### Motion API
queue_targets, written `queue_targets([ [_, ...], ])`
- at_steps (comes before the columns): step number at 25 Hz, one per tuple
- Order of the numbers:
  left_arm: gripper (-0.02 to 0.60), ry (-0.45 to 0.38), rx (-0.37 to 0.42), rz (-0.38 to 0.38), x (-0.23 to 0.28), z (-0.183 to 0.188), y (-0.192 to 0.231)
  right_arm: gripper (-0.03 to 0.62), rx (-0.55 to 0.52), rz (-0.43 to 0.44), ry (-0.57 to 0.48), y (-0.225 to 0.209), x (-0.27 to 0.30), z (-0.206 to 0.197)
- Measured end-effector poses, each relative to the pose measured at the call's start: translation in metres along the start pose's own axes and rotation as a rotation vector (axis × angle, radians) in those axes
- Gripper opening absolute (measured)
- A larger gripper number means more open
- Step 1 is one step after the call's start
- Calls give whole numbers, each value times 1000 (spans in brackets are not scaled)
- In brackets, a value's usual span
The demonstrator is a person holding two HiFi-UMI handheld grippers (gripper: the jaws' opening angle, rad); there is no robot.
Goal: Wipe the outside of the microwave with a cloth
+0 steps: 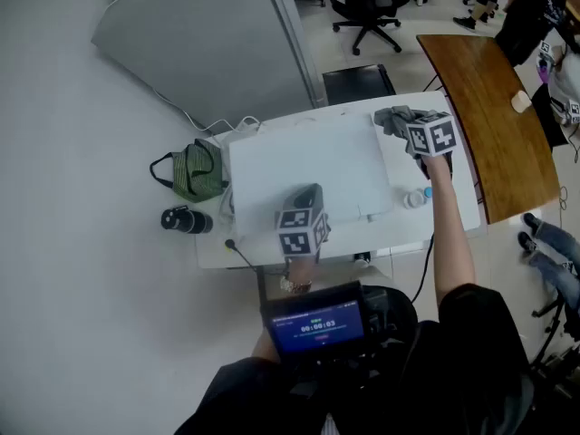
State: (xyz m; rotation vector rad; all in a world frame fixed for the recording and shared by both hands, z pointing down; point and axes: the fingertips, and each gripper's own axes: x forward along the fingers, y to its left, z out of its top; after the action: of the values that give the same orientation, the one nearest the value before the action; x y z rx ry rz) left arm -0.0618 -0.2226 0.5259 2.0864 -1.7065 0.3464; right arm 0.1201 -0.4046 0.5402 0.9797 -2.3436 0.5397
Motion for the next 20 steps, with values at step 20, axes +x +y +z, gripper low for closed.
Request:
queue_targets([
  [20,0,5,-27,95,11,9,47,40,192,47,379,-36,145,-142],
])
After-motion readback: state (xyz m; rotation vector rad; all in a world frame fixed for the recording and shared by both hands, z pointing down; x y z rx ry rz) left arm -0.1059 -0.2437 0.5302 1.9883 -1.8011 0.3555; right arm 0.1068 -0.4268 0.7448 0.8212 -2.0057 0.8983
